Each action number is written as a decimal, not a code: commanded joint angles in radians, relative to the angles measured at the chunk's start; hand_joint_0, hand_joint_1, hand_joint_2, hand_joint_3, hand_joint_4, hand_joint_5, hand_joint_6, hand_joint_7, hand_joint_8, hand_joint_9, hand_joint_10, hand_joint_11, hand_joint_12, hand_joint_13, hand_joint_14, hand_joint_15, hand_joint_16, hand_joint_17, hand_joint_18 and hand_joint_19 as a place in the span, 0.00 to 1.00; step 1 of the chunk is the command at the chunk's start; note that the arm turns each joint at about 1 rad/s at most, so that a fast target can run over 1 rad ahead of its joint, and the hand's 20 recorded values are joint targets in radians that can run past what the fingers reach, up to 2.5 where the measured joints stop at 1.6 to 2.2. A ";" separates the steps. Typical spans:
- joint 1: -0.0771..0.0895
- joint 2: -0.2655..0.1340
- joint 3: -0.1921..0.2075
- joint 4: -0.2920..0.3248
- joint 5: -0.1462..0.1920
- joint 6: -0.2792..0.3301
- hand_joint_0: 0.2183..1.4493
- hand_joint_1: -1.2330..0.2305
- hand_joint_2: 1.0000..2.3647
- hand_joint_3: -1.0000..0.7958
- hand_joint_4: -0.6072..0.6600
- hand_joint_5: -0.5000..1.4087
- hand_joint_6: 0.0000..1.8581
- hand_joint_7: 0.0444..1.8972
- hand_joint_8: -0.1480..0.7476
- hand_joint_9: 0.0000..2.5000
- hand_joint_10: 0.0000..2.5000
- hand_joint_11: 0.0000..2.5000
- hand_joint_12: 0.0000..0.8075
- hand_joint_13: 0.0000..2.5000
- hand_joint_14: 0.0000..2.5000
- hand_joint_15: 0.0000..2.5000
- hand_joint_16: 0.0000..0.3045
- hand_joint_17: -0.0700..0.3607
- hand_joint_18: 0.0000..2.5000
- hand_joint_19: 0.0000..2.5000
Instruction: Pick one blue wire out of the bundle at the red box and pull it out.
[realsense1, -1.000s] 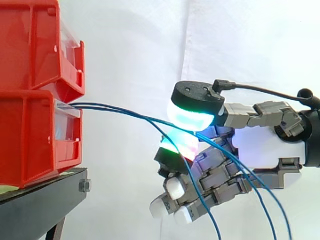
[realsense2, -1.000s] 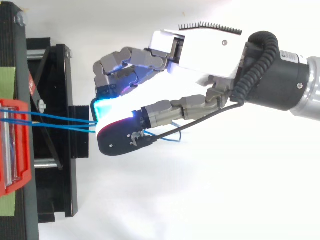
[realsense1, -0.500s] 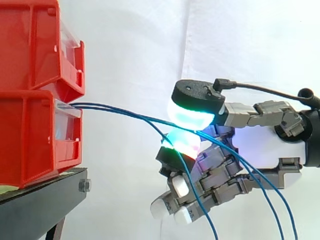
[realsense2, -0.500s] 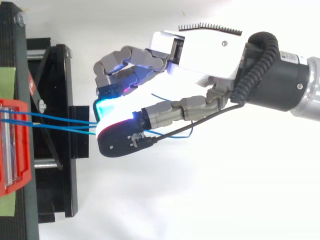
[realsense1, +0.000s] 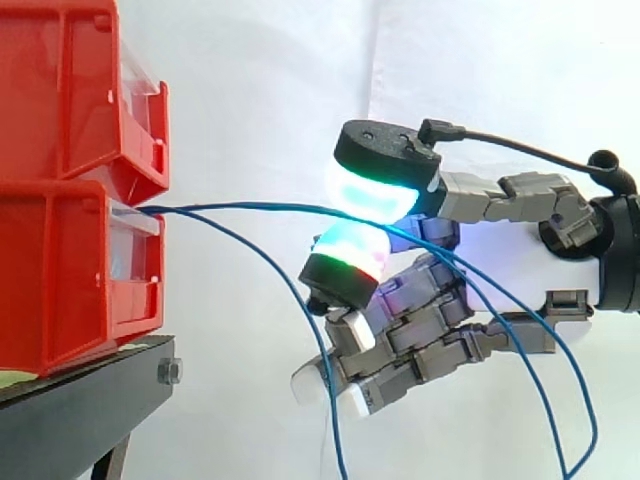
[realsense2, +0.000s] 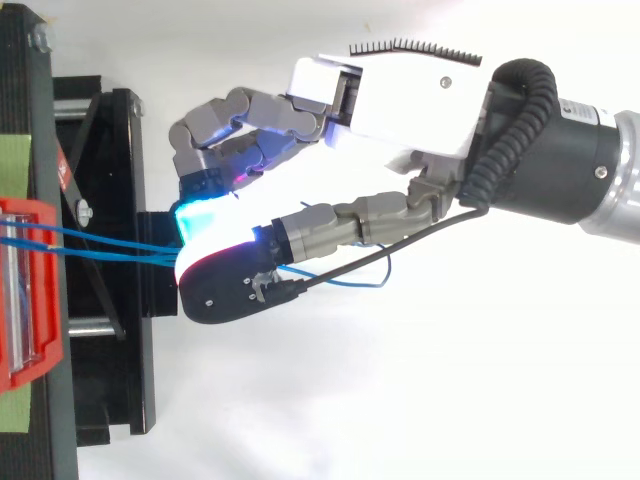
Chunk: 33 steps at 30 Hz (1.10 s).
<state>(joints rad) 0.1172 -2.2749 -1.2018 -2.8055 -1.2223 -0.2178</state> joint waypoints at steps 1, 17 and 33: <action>-0.001 0.000 0.001 0.000 0.000 0.000 0.30 0.34 0.01 0.44 0.71 0.20 0.37 0.65 0.47 0.47 0.01 0.64 0.45 0.26 0.01 0.18 0.19 0.47 0.16 0.17; -0.004 0.000 0.001 -0.002 0.000 0.000 0.31 0.32 0.01 0.43 0.72 0.20 0.37 0.64 0.48 0.45 0.01 0.66 0.46 0.25 0.01 0.18 0.19 0.47 0.16 0.16; -0.002 0.000 0.002 -0.002 0.000 0.000 0.31 0.31 0.01 0.43 0.73 0.20 0.36 0.65 0.49 0.43 0.00 0.68 0.46 0.24 0.01 0.18 0.19 0.47 0.15 0.16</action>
<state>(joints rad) 0.1148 -2.2749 -1.2008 -2.8071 -1.2226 -0.2178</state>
